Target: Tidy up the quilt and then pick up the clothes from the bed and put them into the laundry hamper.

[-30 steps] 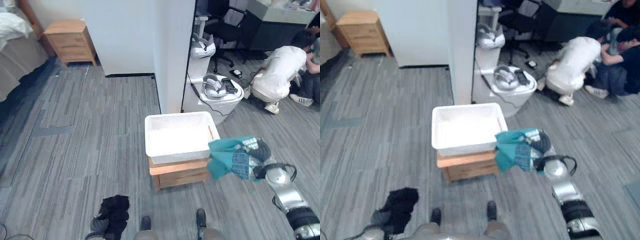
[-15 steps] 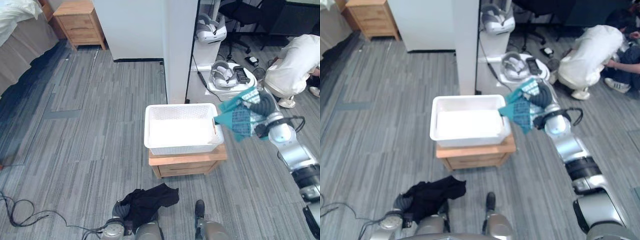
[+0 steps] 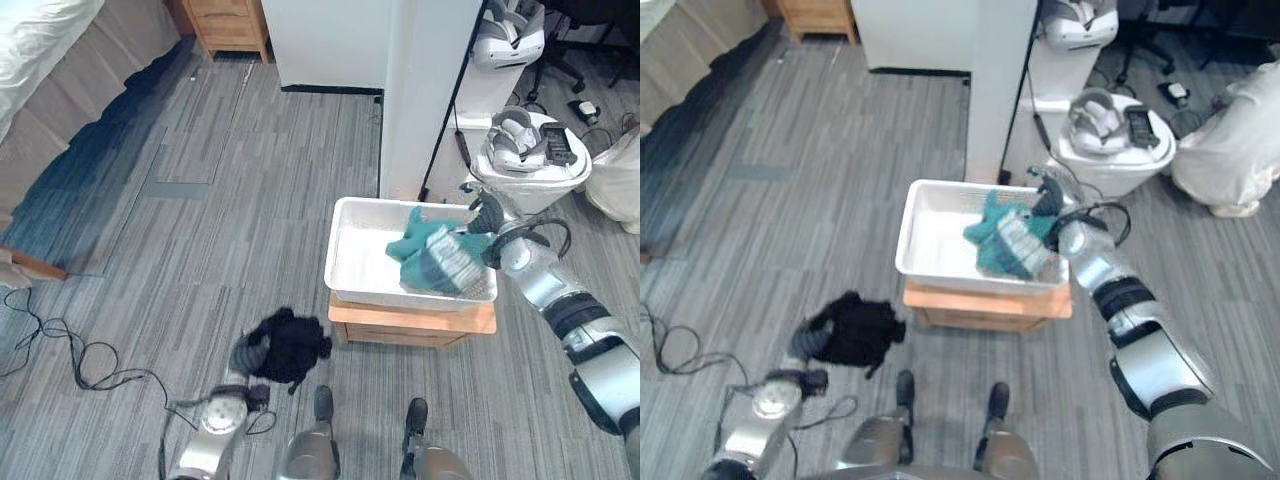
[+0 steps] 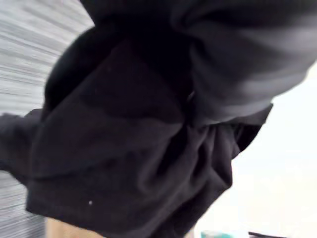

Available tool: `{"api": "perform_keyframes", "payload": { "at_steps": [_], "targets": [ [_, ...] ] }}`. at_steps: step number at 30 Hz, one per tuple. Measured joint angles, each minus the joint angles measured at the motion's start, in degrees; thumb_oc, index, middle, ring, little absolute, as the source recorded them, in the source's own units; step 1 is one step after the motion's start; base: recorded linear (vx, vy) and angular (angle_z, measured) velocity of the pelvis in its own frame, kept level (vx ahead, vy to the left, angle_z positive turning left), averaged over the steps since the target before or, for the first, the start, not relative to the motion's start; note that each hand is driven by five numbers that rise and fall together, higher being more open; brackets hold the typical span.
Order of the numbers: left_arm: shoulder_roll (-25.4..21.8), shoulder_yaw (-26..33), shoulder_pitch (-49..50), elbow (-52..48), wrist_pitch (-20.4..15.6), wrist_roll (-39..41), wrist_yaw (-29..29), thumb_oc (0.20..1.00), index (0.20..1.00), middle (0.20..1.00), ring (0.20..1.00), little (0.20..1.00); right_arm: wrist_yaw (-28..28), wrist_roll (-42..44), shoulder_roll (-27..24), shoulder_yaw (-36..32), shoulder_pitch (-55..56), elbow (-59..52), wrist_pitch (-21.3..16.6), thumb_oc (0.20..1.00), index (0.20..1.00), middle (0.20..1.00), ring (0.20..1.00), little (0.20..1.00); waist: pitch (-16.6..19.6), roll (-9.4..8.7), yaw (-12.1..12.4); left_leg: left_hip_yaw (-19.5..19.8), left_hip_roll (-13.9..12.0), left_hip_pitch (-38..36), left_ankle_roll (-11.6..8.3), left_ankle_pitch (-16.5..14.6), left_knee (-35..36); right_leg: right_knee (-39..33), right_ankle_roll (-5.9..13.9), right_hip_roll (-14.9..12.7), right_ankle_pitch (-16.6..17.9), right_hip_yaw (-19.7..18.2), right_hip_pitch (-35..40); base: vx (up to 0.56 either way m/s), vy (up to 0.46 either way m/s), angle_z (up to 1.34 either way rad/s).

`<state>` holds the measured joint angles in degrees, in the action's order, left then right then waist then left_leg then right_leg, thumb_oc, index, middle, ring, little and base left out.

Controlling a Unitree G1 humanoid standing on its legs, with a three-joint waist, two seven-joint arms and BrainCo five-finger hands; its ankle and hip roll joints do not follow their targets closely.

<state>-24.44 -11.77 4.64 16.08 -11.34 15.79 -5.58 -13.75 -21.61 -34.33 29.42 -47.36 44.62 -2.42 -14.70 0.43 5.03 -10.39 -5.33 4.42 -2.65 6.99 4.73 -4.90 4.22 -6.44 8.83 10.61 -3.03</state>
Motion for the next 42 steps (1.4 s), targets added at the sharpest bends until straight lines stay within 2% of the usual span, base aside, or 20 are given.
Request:
{"api": "perform_keyframes", "payload": {
  "at_steps": [3, 5, 6, 7, 10, 12, 13, 14, 15, 17, 19, 20, 22, 24, 25, 30, 34, 36, 40, 42],
  "targets": [
    [-2.32, 0.91, -1.37, -5.37, -0.85, -0.17, -1.12, 0.2, 0.2, 0.2, 0.2, 0.2, -2.7, -9.98, -0.34, 0.6, 0.27, -1.44, 0.27, 1.0, 1.0, 1.0, 1.0, 1.0, 0.11, 0.53, -0.58, -0.01, -0.04, -0.88, -0.53, -0.48, 0.3, -0.25, 0.29, -0.07, -0.21, -0.35, 0.69, 0.0, 0.017, -0.03],
    [-6.18, 0.95, -2.12, -14.23, 0.17, -0.3, -1.72, 0.2, 0.2, 0.2, 0.2, 0.2, -4.95, -17.2, -2.12, -2.29, 7.42, -9.18, 1.33, 1.0, 1.0, 1.0, 1.0, 1.0, 0.11, 0.53, -1.18, -0.26, -0.12, -1.4, -0.42, -0.34, 0.06, -0.25, 0.28, -0.01, -0.24, -0.27, 1.17, -0.01, 0.002, 0.04],
    [-7.95, 1.23, -2.89, -17.89, -0.63, -0.33, -1.98, 0.2, 0.2, 0.2, 0.2, 0.2, -5.87, -19.42, -2.53, -3.31, 10.84, -12.11, 1.36, 1.0, 1.0, 1.0, 1.0, 1.0, 0.14, 0.51, -1.4, -0.34, -0.13, -1.73, -0.47, -0.34, 0.07, -0.23, 0.28, -0.01, -0.24, -0.45, 1.27, 0.01, 0.013, -0.18],
    [-8.07, 2.82, -5.09, -20.67, -3.84, -0.33, -2.89, 0.2, 0.2, 0.2, 0.2, 0.2, -6.32, -22.32, -2.31, -3.88, 15.37, -12.72, 1.57, 1.0, 1.0, 1.0, 1.0, 1.0, 0.36, 1.02, -1.73, -0.9, 0.04, -2.41, -0.24, -0.85, 0.35, -0.2, 0.32, -0.23, -0.27, -1.4, 1.8, 0.03, 0.021, -0.28],
    [-7.13, 3.39, -11.75, -24.91, -3.88, -0.37, -4.03, 0.2, 0.2, 0.2, 0.2, 0.2, -6.5, -23.48, -0.5, -8.18, 25.7, -11.15, 2.78, 1.0, 1.0, 1.0, 1.0, 1.0, 0.66, 0.87, -4.4, -2.16, 0.04, -3.72, -0.34, -1.19, 0.38, -0.23, 0.4, -0.21, -0.31, -2.66, 2.39, 0.01, 0.007, -0.26],
    [-6.78, 3.52, -15.48, -25.71, -4.99, -1.0, -4.99, 0.2, 0.2, 0.2, 0.2, 0.2, -5.94, -23.34, -0.16, -9.03, 32.73, -8.65, 3.44, 1.0, 1.0, 1.0, 1.0, 1.0, 0.96, 0.84, -7.18, -3.48, -0.2, -4.3, -0.54, -1.46, 0.36, -0.25, 0.49, -0.01, -0.26, -4.08, 2.08, 0.04, 0.006, -0.38],
    [-6.69, 3.43, -20.02, -25.62, -4.52, -2.92, -6.09, 0.2, 0.2, 0.2, 0.2, 0.2, -5.93, -23.26, 1.4, -12.53, 39.78, -5.98, 3.45, 1.0, 1.0, 1.0, 1.0, 1.0, 1.32, 0.23, -9.6, -4.46, -0.75, -4.78, -0.7, -1.55, 0.35, -0.25, 0.41, 0.49, -0.31, -4.71, 2.1, 0.05, -0.009, -0.32],
    [-6.63, 3.62, -22.25, -25.46, -4.49, -3.73, -6.54, 0.2, 0.2, 0.2, 0.2, 0.2, -5.82, -23.12, 2.11, -13.47, 43.54, -4.28, 3.63, 1.0, 1.0, 1.0, 1.0, 1.0, 1.54, -0.1, -10.2, -4.87, -1.06, -5.1, -0.87, -1.68, 0.35, -0.24, 0.39, 0.81, -0.33, -5.03, 2.07, 0.03, -0.031, -0.29],
    [-5.49, 3.01, -27.75, -22.02, -4.78, -7.13, -8.97, 0.2, 0.2, 0.2, 0.2, 0.2, -5.02, -22.37, 3.03, -14.01, 50.59, -0.19, 3.13, 1.0, 1.0, 1.0, 1.0, 1.0, 1.97, -0.78, -12.27, -5.25, -1.64, -5.43, -1.2, -1.78, 0.36, -0.25, 0.14, 1.35, -0.5, -5.29, 2.3, 0.03, -0.041, -0.18],
    [-5.56, 0.8, -36.66, -8.76, -4.23, -12.89, -12.88, 0.2, 0.2, 0.2, 0.2, 0.2, -2.42, -20.38, 4.47, -12.59, 55.43, 9.21, 2.69, 1.0, 1.0, 1.0, 1.0, 1.0, 3.25, -1.26, -13.92, -5.64, -2.32, -5.51, -1.82, -1.83, 0.37, -0.25, 0.05, 2.03, -0.56, -5.72, 2.11, 0.0, -0.021, -0.23],
    [-5.89, -3.58, -43.57, 9.18, -0.37, -17.66, -15.9, 0.2, 0.2, 0.2, 0.2, 0.2, -0.53, -17.98, 4.9, -10.88, 59.5, 16.91, 2.52, 1.0, 1.0, 1.0, 1.0, 1.0, 3.27, -1.26, -18.03, -6.98, -3.0, -5.17, -2.09, -1.83, 0.38, -0.26, 0.04, 2.59, -0.55, -6.39, 1.17, -0.09, -0.013, -0.42],
    [-5.93, -5.87, -43.92, 13.11, 0.69, -19.39, -16.02, 0.2, 0.2, 0.2, 0.2, 0.2, -0.08, -17.59, 5.77, -10.88, 59.78, 18.86, 2.43, 1.0, 1.0, 1.0, 1.0, 1.0, 3.27, -1.25, -19.06, -7.78, -3.41, -4.3, -2.36, -1.63, 0.37, -0.24, -0.06, 2.82, -0.57, -6.36, -0.4, -0.16, 0.0, -0.5],
    [-4.6, -14.38, -47.84, 25.99, 0.59, -21.13, -16.9, 0.2, 0.2, 0.2, 0.2, 0.2, -0.08, -15.33, 8.01, -9.67, 58.76, 23.06, 2.23, 1.0, 1.0, 1.0, 1.0, 1.0, 3.3, -0.82, -19.14, -8.45, -3.52, -1.27, -2.63, -0.72, 0.37, -0.23, 0.21, 2.85, 0.59, -6.43, -4.35, -0.13, 0.012, -0.3],
    [-3.17, -15.01, -45.44, 32.7, 4.04, -21.25, -16.34, 0.2, 0.2, 0.2, 0.2, 0.2, -0.16, -13.13, 8.84, -8.66, 54.97, 22.96, 2.51, 1.0, 1.0, 1.0, 1.0, 1.0, 2.67, -0.79, -20.57, -10.21, -3.34, 0.35, -2.56, -0.16, 0.38, 0.03, 0.27, 2.79, 2.4, -7.67, -6.95, -0.05, 0.006, -0.34],
    [-2.22, -15.0, -44.56, 33.97, 4.54, -21.23, -15.91, 1.0, 1.0, 1.0, 1.0, 1.0, -0.24, -12.94, 9.19, -8.67, 54.18, 22.67, 2.56, 1.0, 1.0, 1.0, 1.0, 1.0, 2.31, -0.85, -20.8, -10.46, -3.35, 0.37, -2.59, -0.14, 0.38, 0.03, 0.28, 2.81, 2.49, -7.83, -7.11, 0.01, 0.003, -0.31],
    [3.16, -10.24, -35.22, 33.03, 4.46, -18.26, -12.22, 1.0, 1.0, 1.0, 1.0, 1.0, -0.67, -10.89, 10.75, -8.68, 51.65, 21.15, 2.68, 1.0, 1.0, 1.0, 1.0, 1.0, 1.3, -0.18, -18.82, -10.84, -3.79, -0.02, -2.56, -0.4, 0.38, -0.24, -0.37, 3.15, 2.0, -8.08, -6.77, 0.02, 0.002, -0.01],
    [3.11, -5.56, -32.61, 31.26, 4.74, -15.82, -13.08, 1.0, 1.0, 1.0, 1.0, 1.0, -0.7, -9.71, 10.82, -8.76, 50.5, 21.12, 2.88, 1.0, 1.0, 1.0, 1.0, 1.0, 1.17, -0.17, -16.92, -10.53, -3.83, -0.99, -2.56, -0.47, 0.38, -0.23, -0.62, 3.15, 1.81, -7.68, -5.41, 0.02, -0.011, 0.06],
    [2.38, -3.13, -31.42, 27.35, 4.69, -15.84, -14.83, 1.0, 1.0, 1.0, 1.0, 1.0, -0.17, -9.32, 10.72, -8.12, 50.18, 20.8, 2.86, 1.0, 1.0, 1.0, 1.0, 1.0, 1.14, -0.23, -16.12, -9.86, -3.84, -1.86, -2.55, -0.64, 0.38, -0.24, -0.74, 3.15, 1.71, -7.32, -4.26, 0.02, -0.039, 0.18],
    [-5.44, -0.07, -31.49, 17.68, 2.64, -15.95, -17.76, 1.0, 1.0, 1.0, 1.0, 1.0, 4.56, -9.37, 10.75, -2.09, 52.37, 17.07, 0.96, 1.0, 1.0, 1.0, 1.0, 1.0, 1.17, -0.32, -13.47, -6.35, -4.18, -3.42, -2.79, -0.85, 0.38, -0.25, -1.58, 3.28, 0.54, -4.16, -0.48, 0.03, -0.029, 0.39],
    [-7.88, 4.12, -29.08, 14.14, 0.97, -15.82, -19.12, 1.0, 1.0, 1.0, 1.0, 1.0, 5.58, -9.28, 11.23, -2.4, 52.66, 16.64, 0.34, 1.0, 1.0, 1.0, 1.0, 1.0, 1.47, -0.21, -12.28, -5.44, -4.2, -3.95, -2.87, -0.91, 0.39, 0.03, -1.51, 3.26, 0.05, -3.22, 0.73, 0.01, -0.004, 0.22]
  ]
}}
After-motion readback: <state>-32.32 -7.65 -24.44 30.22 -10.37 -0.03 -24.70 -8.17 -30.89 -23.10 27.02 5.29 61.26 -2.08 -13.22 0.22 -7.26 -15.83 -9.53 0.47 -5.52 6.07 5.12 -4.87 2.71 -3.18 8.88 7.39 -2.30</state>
